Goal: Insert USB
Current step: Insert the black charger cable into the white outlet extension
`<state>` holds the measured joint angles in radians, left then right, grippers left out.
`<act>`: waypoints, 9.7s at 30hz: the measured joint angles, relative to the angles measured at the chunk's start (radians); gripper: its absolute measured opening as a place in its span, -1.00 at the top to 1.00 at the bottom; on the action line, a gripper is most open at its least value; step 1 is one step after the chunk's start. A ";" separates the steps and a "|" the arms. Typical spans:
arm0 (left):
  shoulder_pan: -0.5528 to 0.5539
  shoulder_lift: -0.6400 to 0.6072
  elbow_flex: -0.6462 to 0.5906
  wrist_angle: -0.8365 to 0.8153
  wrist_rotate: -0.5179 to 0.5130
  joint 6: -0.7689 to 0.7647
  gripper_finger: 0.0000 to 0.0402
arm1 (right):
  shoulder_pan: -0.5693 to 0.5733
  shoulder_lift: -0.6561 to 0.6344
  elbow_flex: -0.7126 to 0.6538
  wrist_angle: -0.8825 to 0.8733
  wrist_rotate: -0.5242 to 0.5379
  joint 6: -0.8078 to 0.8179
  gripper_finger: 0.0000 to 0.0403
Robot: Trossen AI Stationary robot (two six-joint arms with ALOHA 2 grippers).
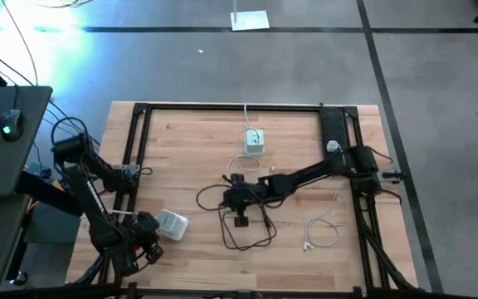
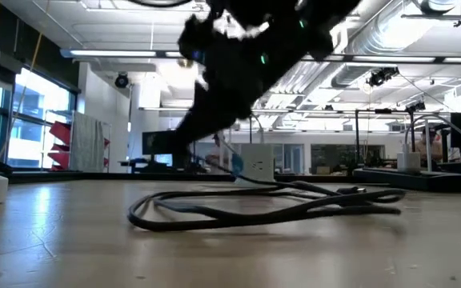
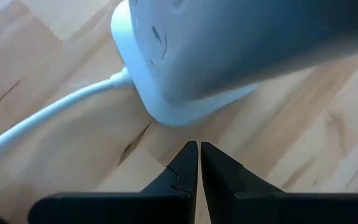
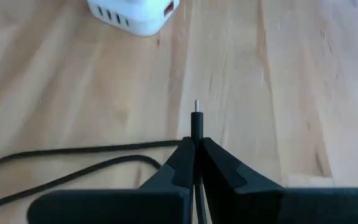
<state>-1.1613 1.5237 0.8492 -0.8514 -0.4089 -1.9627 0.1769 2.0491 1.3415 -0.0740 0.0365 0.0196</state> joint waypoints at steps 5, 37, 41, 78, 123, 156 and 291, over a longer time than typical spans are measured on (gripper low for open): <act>0.015 0.059 0.000 0.021 -0.143 -0.019 1.00 | 0.017 0.024 0.117 -0.126 -0.139 0.123 1.00; 0.342 0.203 0.085 0.391 -0.503 0.680 0.84 | 0.091 0.086 0.227 -0.150 -0.092 0.005 1.00; 0.387 0.208 0.084 0.456 -0.487 0.789 0.57 | 0.105 0.085 0.227 -0.146 -0.061 -0.001 1.00; 0.366 0.207 0.086 0.561 -0.243 0.969 0.29 | 0.010 0.176 0.226 -0.293 -0.237 -0.647 0.45; 0.395 0.215 0.081 0.539 -0.288 1.110 0.29 | -0.013 0.205 0.224 -0.179 -0.198 -0.412 0.98; 0.459 0.299 0.081 0.539 -0.280 1.095 0.29 | 0.022 0.185 0.228 -0.105 -0.203 -0.331 1.00; 0.058 0.185 -0.175 -0.320 -0.184 -0.153 1.00 | -0.057 0.410 0.525 -0.126 -0.044 0.260 1.00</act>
<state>-1.1030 1.7088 0.6740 -1.1717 -0.5930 -2.1157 0.1196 2.4596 1.8670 -0.1998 -0.0078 0.2796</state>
